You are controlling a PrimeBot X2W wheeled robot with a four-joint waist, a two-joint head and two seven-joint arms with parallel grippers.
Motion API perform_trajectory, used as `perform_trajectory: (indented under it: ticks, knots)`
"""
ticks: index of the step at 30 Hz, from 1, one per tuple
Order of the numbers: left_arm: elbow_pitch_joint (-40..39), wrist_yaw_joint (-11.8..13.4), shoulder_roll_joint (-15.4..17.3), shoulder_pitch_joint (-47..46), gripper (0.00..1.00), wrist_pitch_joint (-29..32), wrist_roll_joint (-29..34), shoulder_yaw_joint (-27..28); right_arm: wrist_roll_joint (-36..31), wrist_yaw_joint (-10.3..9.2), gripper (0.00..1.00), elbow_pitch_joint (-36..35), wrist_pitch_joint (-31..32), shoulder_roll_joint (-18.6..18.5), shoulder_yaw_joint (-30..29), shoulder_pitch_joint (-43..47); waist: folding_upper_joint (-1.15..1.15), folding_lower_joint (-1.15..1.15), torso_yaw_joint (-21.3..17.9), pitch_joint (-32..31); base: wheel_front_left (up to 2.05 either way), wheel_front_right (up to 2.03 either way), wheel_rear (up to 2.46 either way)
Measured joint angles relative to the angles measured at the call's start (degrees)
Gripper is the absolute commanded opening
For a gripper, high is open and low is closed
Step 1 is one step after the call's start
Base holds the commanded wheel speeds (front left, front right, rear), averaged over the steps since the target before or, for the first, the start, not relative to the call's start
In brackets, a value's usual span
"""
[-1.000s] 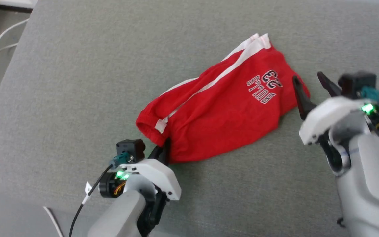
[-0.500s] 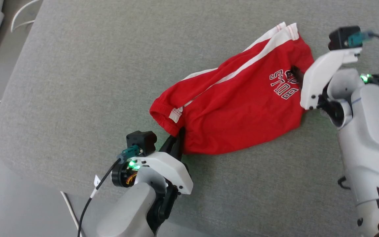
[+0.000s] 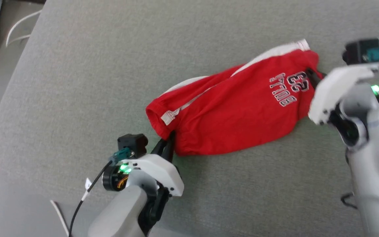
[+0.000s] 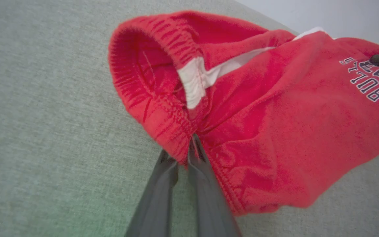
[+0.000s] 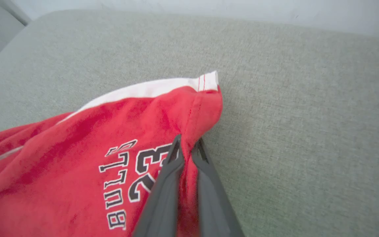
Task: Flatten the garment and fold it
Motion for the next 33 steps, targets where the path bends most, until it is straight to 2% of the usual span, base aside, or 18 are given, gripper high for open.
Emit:
perform_trajectory:
  ticks: [4,9,12,16,24,25,26,27,28,29,30,33]
  knots:
    - [-1.85,0.0,1.49,1.3,0.0,0.98,-0.15,-0.1,-0.21,0.0,0.0,-12.11,0.2,-0.25,-1.24,9.38,0.0,-0.01,-1.44,-1.59,0.0,0.0,0.0]
    - [-5.3,0.11,3.76,2.5,0.0,2.98,-0.15,-0.31,-2.08,0.01,0.0,-28.39,2.12,2.55,-4.33,21.8,0.0,-0.01,-3.78,-3.39,0.0,0.0,0.0]
    - [-7.44,0.73,4.83,3.43,0.0,4.35,-0.18,-0.48,-2.61,0.01,0.0,-34.08,3.38,3.86,-6.09,27.83,0.0,-0.02,-5.3,-4.27,0.0,0.0,0.0]
    - [-9.38,1.6,6.04,4.33,0.0,6.47,-0.27,-0.81,-1.96,0.01,0.0,-34.27,3.55,4.34,-7.38,32.33,0.0,-0.02,-7.35,-4.97,0.0,0.0,0.0]
    - [-10.82,2.12,6.99,4.35,0.0,9.0,-0.71,-1.29,-2.27,0.01,0.01,-21.21,3.0,4.43,-7.75,32.48,0.0,-0.01,-9.92,-4.26,0.0,0.0,0.0]
    - [-10.74,2.33,7.04,4.35,0.0,9.46,-0.74,-1.41,-2.64,0.02,0.31,-19.76,3.37,4.53,-7.57,32.29,0.0,0.0,-10.09,-4.07,0.0,0.0,0.0]
    - [-10.67,2.59,7.08,4.35,0.0,9.89,-0.85,-1.47,-2.67,0.03,0.82,-18.89,3.56,4.59,-7.47,31.99,0.0,-0.01,-10.26,-3.91,0.0,0.0,0.0]
    - [-10.63,2.6,7.1,4.35,0.23,10.07,-1.03,-1.47,-2.66,0.05,1.0,-18.4,3.65,4.56,-7.44,31.66,0.0,-0.01,-10.41,-3.81,0.0,0.0,0.0]
    - [-10.65,2.63,7.13,4.35,0.65,10.07,-1.32,-1.41,-2.5,0.08,1.0,-18.16,3.63,4.56,-7.47,31.34,0.0,-0.01,-10.55,-3.76,0.0,0.0,0.0]
    - [-10.67,2.79,7.13,4.35,0.92,10.06,-1.59,-1.32,-2.03,0.08,1.0,-18.16,3.37,4.57,-7.56,31.12,0.0,-0.01,-10.66,-3.77,0.0,0.0,0.0]
    - [-10.72,2.81,7.14,4.38,1.0,9.93,-1.82,-1.2,-1.79,0.08,1.0,-18.19,2.67,4.57,-7.73,30.99,0.0,0.0,-10.74,-3.86,0.0,0.0,0.0]
    - [-11.38,2.85,7.38,5.12,1.0,8.91,-2.42,-0.54,-1.22,0.05,1.0,-18.51,-0.45,4.56,-9.23,31.21,0.0,-0.01,-10.79,-4.56,0.0,0.0,0.0]
